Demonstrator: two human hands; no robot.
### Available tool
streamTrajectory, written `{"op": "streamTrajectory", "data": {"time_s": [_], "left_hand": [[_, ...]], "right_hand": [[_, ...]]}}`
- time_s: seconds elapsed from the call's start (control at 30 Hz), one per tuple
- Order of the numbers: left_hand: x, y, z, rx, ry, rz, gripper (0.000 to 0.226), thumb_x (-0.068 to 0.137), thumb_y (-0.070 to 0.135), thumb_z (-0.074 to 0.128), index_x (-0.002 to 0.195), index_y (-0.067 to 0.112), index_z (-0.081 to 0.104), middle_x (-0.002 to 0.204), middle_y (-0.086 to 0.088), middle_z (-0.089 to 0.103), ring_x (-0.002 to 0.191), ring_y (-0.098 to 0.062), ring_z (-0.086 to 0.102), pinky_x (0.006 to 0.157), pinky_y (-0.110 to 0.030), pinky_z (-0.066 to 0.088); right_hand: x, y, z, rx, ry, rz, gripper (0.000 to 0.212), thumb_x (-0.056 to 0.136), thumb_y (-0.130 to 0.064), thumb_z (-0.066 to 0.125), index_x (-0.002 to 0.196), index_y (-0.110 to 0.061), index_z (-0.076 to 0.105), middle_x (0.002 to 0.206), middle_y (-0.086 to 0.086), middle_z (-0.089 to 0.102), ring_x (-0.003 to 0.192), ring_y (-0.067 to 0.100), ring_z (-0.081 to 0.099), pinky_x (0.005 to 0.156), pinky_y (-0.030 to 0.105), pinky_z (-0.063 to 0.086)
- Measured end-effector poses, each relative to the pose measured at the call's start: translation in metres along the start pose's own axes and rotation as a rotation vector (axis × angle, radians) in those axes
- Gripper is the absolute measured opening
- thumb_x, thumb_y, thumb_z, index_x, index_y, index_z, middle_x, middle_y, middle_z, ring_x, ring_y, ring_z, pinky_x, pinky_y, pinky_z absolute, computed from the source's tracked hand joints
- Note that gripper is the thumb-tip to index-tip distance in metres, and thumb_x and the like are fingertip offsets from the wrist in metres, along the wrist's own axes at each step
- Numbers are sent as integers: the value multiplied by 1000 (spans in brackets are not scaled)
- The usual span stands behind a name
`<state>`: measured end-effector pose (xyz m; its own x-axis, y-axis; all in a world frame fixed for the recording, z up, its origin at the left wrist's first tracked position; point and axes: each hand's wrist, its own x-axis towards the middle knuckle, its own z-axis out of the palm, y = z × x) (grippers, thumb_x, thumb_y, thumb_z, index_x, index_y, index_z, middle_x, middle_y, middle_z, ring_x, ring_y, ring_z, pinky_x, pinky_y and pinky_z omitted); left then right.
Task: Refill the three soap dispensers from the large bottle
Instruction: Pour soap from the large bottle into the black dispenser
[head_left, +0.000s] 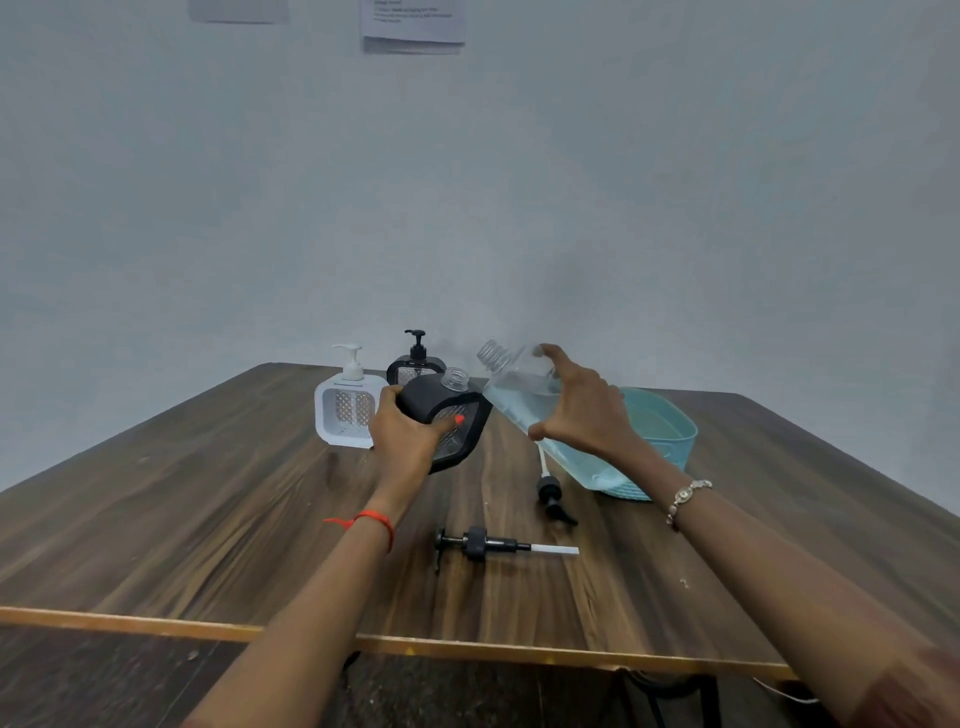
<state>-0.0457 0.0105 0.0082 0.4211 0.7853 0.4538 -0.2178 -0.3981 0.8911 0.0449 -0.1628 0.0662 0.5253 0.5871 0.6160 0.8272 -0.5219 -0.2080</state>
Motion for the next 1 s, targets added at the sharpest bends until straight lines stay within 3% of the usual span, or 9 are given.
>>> {"op": "streamTrajectory", "data": {"time_s": [0.23, 0.37, 0.63, 0.83, 1.0], "left_hand": [[-6, 2, 5, 119, 38, 75, 57, 57, 22, 86, 102, 13, 51, 100, -11, 63, 94, -30, 59, 84, -50, 49], [-10, 2, 8, 141, 40, 112, 54, 58, 19, 85, 101, 14, 51, 100, -12, 62, 94, -31, 57, 86, -52, 47], [-17, -3, 10, 114, 43, 98, 54, 57, 17, 85, 100, 14, 52, 97, -7, 62, 95, -30, 58, 86, -51, 47], [-19, -6, 15, 103, 39, 46, 59, 55, 15, 87, 102, 11, 52, 101, -13, 63, 96, -30, 59, 82, -49, 50], [-22, -5, 18, 84, 41, 30, 58, 56, 17, 87, 103, 12, 53, 102, -13, 64, 97, -30, 59, 84, -45, 49]], "right_hand": [[-5, 4, -2, -107, -58, -25, 88, 56, -28, 77, 133, -25, 34, 99, 6, 64, 86, 26, 62, 61, 25, 43], [-7, 4, -1, -140, -77, -32, 87, 59, -29, 78, 133, -25, 34, 100, 6, 65, 86, 26, 62, 63, 28, 48], [-6, 4, -1, -185, -127, -47, 86, 61, -27, 76, 136, -24, 33, 99, 5, 64, 84, 24, 61, 60, 25, 41], [-1, 4, -4, -247, -152, -49, 86, 60, -23, 73, 136, -23, 33, 82, -2, 49, 70, 19, 47, 53, 23, 33], [2, 7, -7, -315, -155, -81, 88, 59, -25, 72, 137, -24, 31, 97, 2, 62, 80, 25, 59, 62, 26, 39]]}}
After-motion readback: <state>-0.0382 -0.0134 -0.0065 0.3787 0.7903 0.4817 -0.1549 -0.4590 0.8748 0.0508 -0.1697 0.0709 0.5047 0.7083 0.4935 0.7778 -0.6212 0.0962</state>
